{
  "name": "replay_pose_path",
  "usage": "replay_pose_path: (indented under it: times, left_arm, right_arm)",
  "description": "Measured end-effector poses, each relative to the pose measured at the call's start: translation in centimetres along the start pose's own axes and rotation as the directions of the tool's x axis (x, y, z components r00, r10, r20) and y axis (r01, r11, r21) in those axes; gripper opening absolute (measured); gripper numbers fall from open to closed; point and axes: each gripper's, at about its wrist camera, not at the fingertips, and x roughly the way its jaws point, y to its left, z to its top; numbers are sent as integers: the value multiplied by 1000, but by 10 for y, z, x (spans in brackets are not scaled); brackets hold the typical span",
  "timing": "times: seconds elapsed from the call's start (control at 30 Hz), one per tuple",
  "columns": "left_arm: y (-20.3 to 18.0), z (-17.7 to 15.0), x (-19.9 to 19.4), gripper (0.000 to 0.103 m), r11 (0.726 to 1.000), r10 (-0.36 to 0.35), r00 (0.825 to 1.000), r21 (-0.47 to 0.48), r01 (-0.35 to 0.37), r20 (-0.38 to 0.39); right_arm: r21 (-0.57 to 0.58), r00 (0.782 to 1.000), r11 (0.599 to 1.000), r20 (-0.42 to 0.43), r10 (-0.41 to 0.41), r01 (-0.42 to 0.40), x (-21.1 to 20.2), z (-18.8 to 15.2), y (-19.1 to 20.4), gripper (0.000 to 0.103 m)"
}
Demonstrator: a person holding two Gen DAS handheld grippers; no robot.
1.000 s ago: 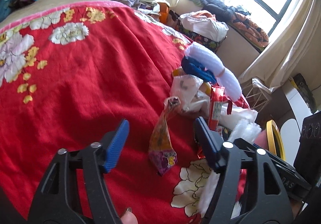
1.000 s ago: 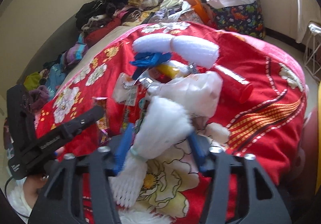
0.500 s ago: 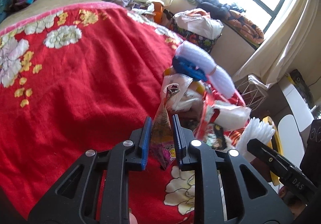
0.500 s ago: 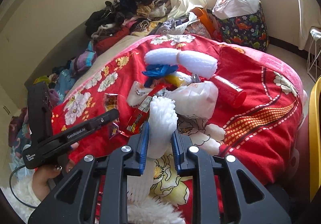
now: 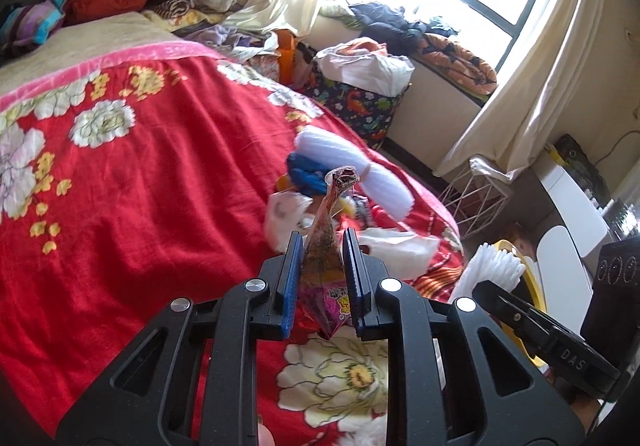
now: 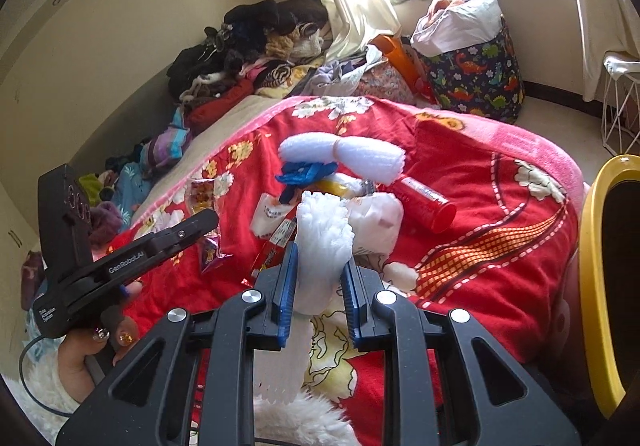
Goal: Collect trash
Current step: 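Carry the fork bundle and snack bag over the yellow-rimmed bin with both grippers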
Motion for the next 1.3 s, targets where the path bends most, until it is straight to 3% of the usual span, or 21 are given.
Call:
replay_pose_path:
  times: [0.8,1.3]
  left_arm:
    - [-55,-5,0,15,990,-83,996,117,85,-19]
    - [-88,-8,10,15,974,-127,991,183,134,-51]
  right_arm:
    - [80,991,994,107,-83,75,-46,15,-41,21]
    - [144,971,981,178,-157,132,-81,17,-76,21]
